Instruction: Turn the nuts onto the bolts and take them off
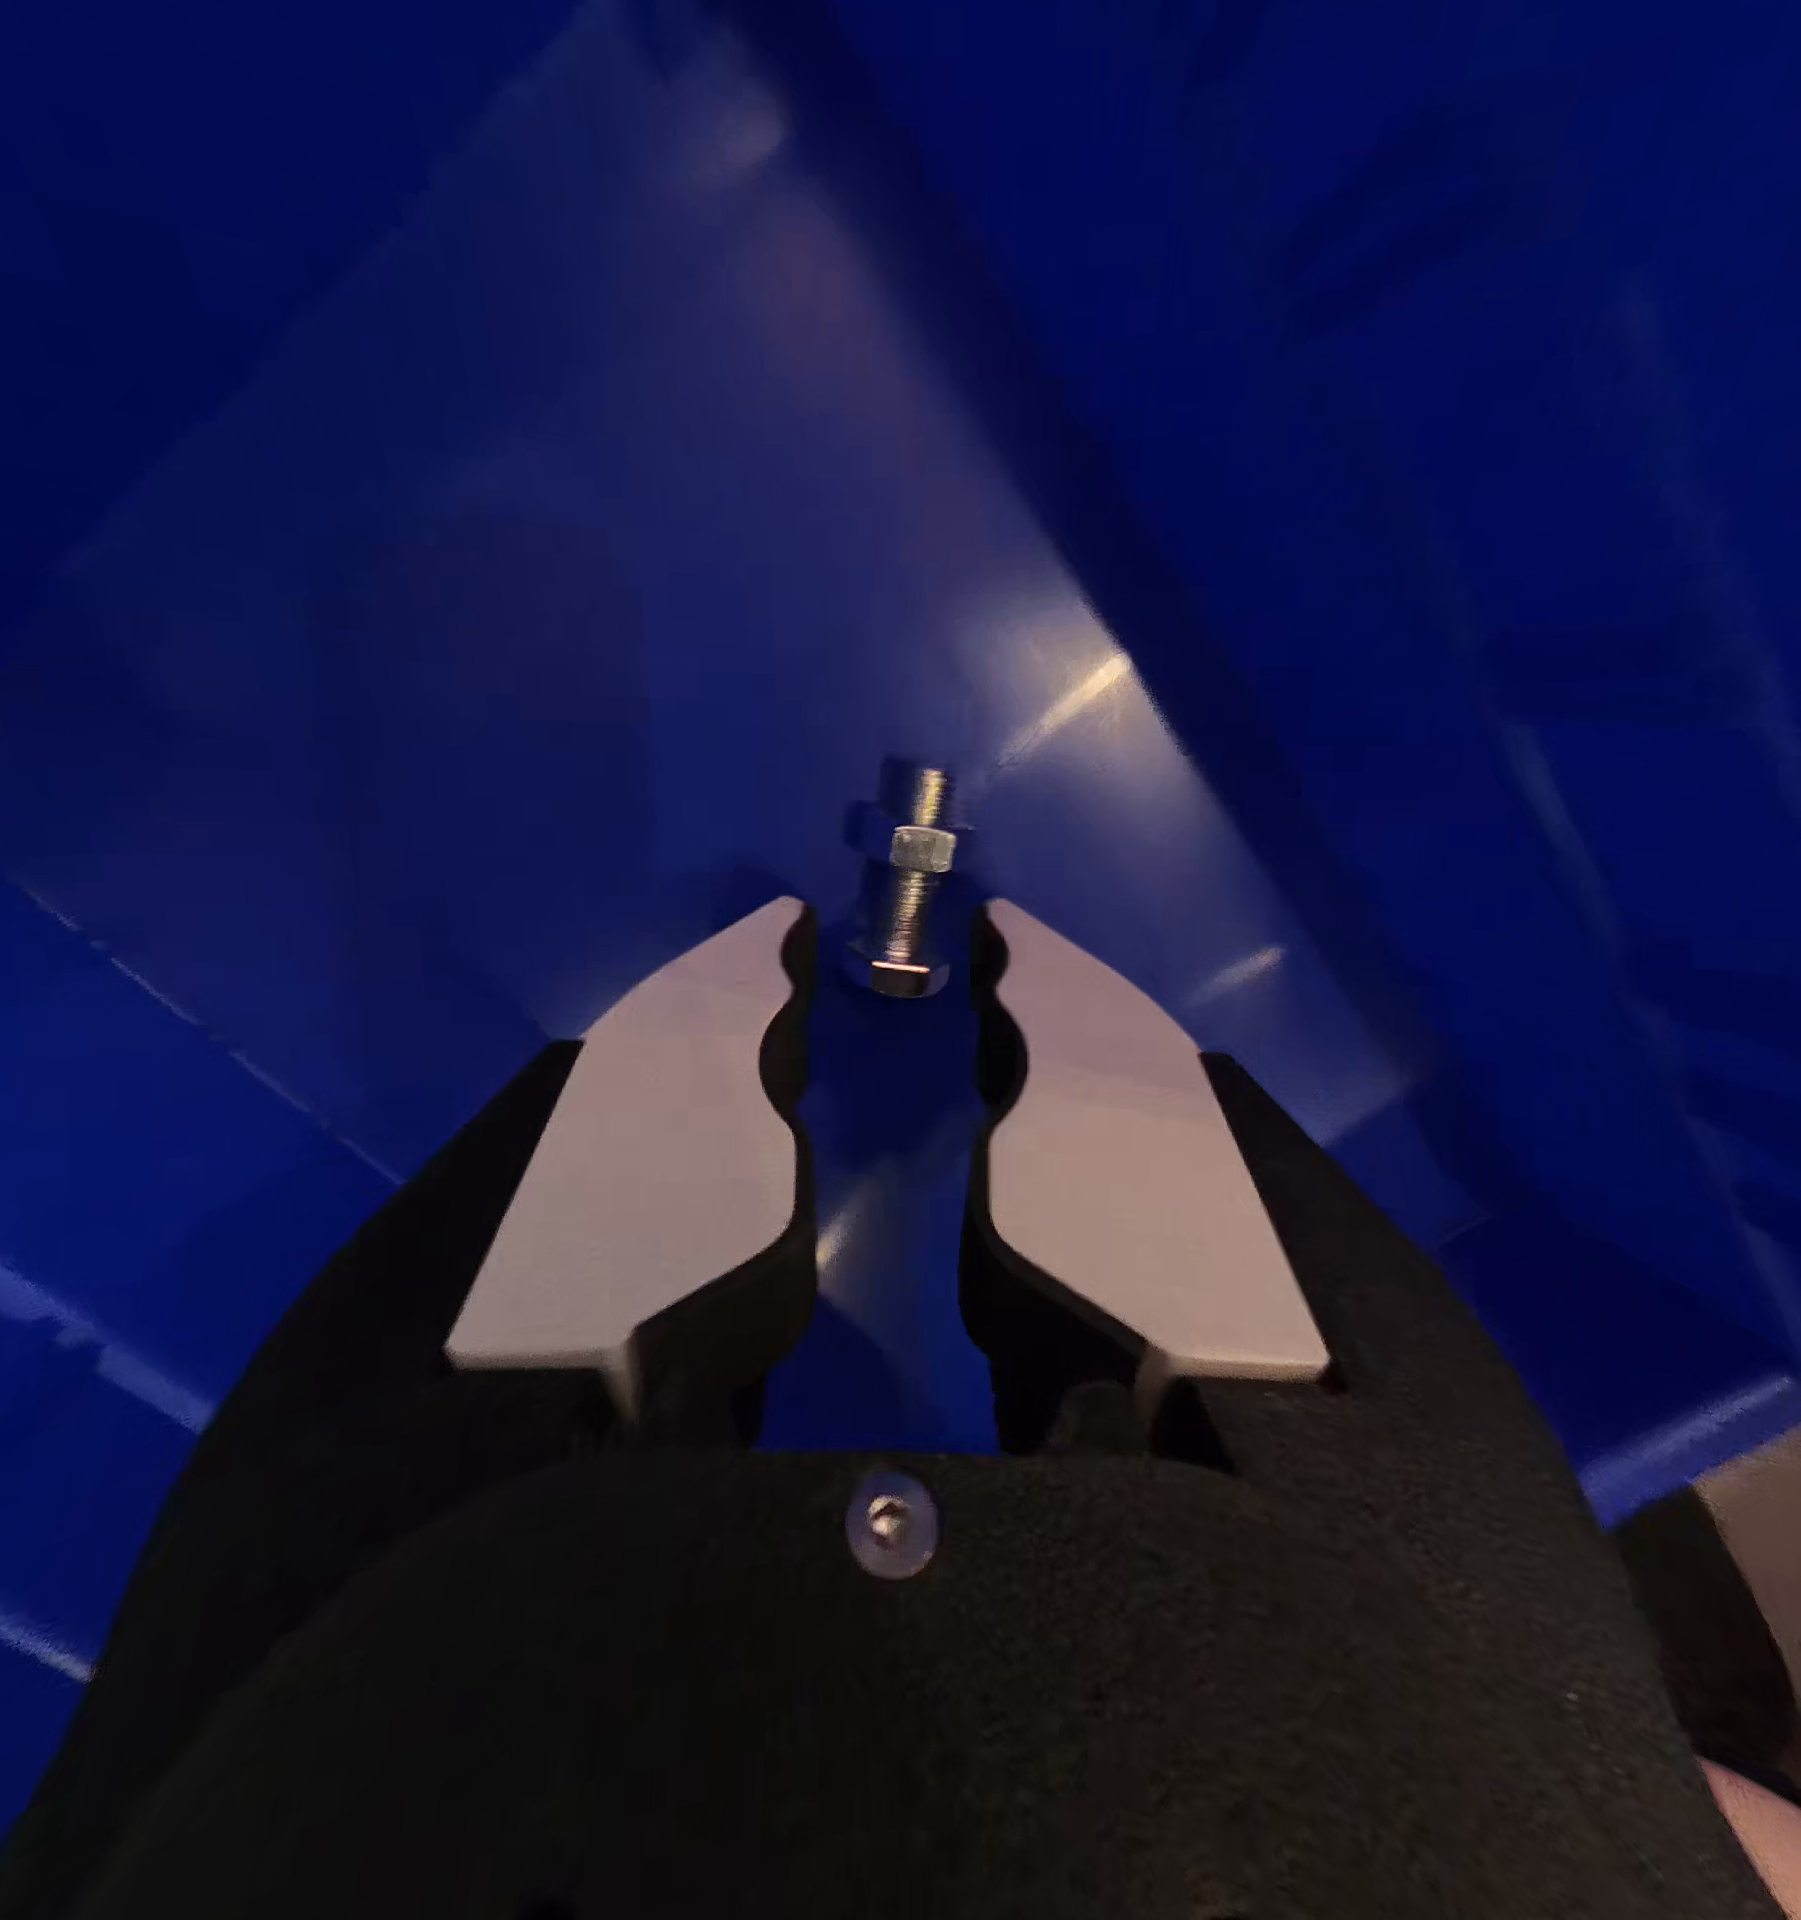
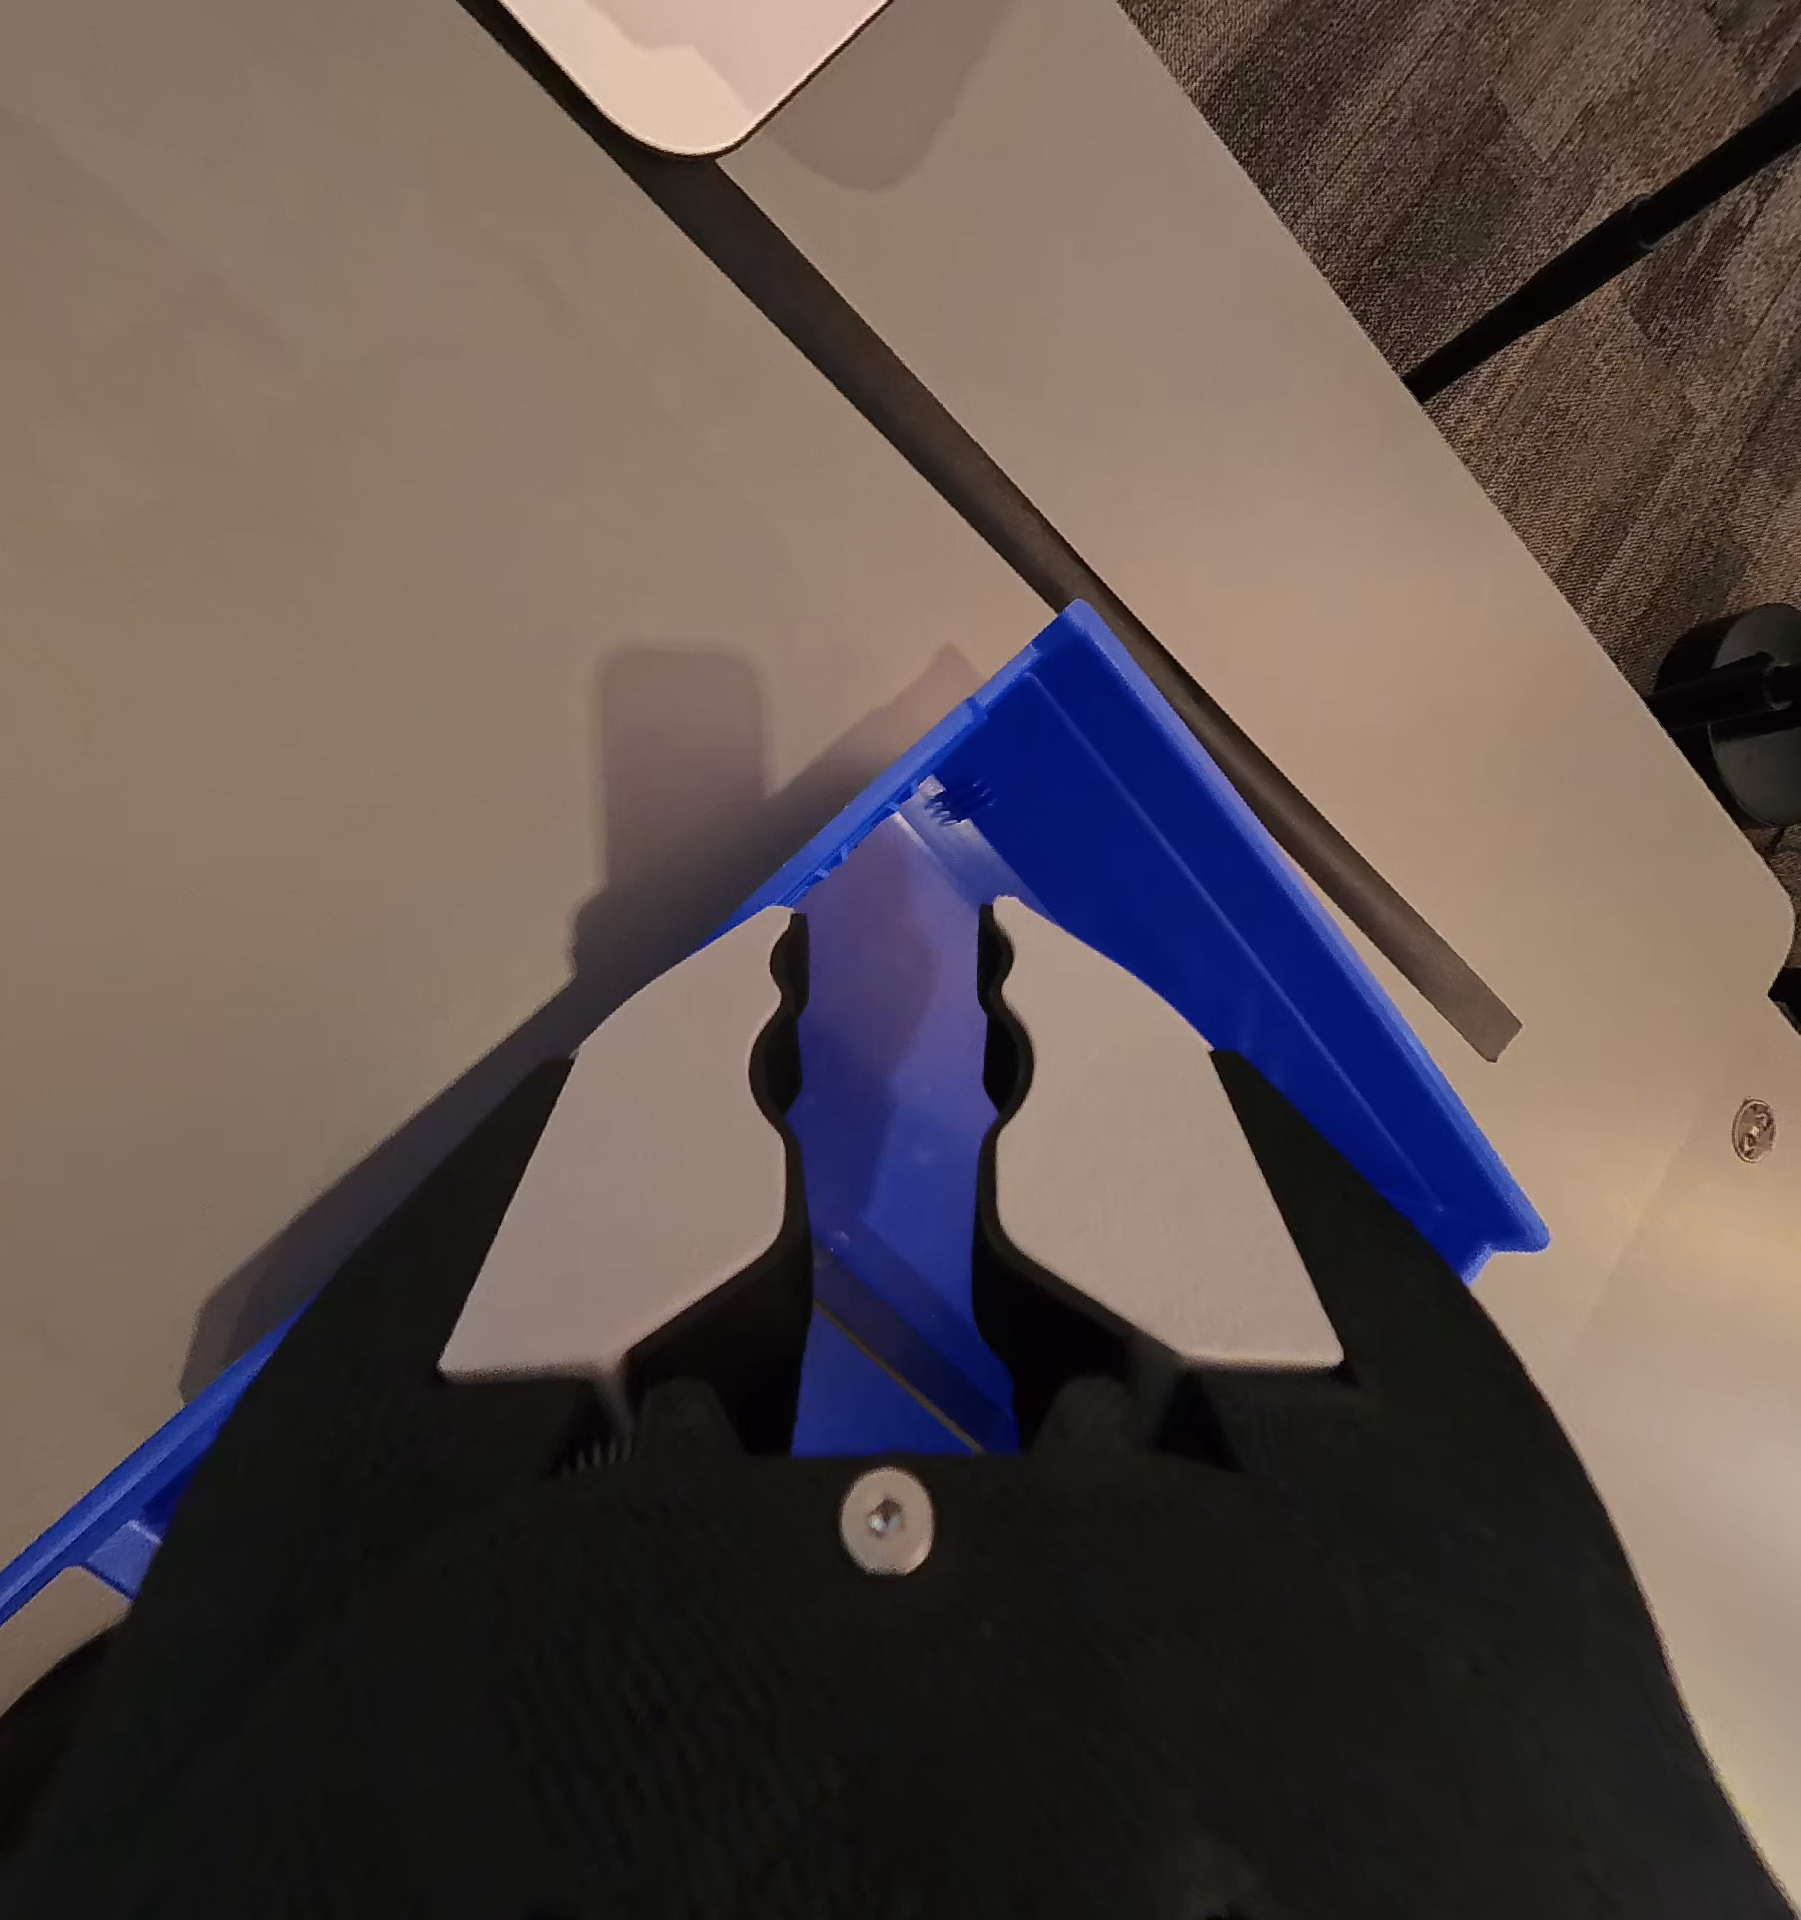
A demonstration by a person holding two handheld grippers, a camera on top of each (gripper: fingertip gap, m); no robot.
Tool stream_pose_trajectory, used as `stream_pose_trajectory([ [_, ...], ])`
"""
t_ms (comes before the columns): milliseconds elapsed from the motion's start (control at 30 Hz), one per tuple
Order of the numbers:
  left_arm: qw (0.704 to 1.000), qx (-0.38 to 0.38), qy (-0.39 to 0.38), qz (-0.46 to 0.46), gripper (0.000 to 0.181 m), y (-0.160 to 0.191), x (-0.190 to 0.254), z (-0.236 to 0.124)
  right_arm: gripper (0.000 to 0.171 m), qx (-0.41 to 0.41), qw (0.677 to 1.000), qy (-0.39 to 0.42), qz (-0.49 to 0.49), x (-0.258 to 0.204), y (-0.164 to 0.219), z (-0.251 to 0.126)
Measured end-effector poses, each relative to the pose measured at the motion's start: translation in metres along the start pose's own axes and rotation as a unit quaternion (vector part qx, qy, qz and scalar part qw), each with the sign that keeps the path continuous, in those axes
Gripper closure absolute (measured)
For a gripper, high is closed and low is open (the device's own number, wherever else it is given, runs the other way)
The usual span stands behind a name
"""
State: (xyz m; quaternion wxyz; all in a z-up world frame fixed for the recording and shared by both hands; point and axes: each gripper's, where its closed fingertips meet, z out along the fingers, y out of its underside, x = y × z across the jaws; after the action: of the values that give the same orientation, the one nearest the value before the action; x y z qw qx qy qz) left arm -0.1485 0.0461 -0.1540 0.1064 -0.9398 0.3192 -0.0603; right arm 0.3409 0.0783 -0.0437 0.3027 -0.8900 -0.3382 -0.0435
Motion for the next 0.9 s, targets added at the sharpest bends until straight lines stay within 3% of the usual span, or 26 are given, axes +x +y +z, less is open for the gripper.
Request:
stream_pose_trajectory([
  [33, 1.000, 0.006, -0.015, 0.012, 0.165, -0.002, -0.003, 0.000, 0.139, -0.001, 1.000, 0.000, -0.001, 0.000, 0.000, 0.000],
  [167, 0.998, 0.021, -0.057, 0.032, 0.171, -0.006, -0.013, -0.012, 0.141, 0.023, 1.000, 0.006, 0.004, 0.002, -0.008, -0.005],
  [333, 0.970, 0.242, 0.032, 0.018, 0.172, -0.067, 0.028, -0.085, 0.143, 0.177, 0.983, -0.040, -0.016, -0.031, -0.065, -0.040],
  [433, 0.915, 0.368, 0.144, 0.085, 0.172, -0.099, 0.101, -0.145, 0.143, 0.339, 0.921, -0.186, -0.055, -0.103, -0.116, -0.090],
  [533, 0.841, 0.450, 0.262, 0.146, 0.172, -0.117, 0.184, -0.190, 0.145, 0.460, 0.807, -0.364, -0.069, -0.178, -0.141, -0.151],
  [600, 0.811, 0.466, 0.309, 0.172, 0.172, -0.120, 0.225, -0.202, 0.146, 0.491, 0.755, -0.430, -0.065, -0.205, -0.145, -0.173],
  [733, 0.793, 0.452, 0.351, 0.208, 0.172, -0.116, 0.271, -0.202, 0.151, 0.506, 0.718, -0.477, -0.003, -0.212, -0.152, -0.180],
  [900, 0.792, 0.444, 0.360, 0.214, 0.172, -0.116, 0.287, -0.198, 0.152, 0.484, 0.716, -0.504, 0.000, -0.219, -0.151, -0.171],
])
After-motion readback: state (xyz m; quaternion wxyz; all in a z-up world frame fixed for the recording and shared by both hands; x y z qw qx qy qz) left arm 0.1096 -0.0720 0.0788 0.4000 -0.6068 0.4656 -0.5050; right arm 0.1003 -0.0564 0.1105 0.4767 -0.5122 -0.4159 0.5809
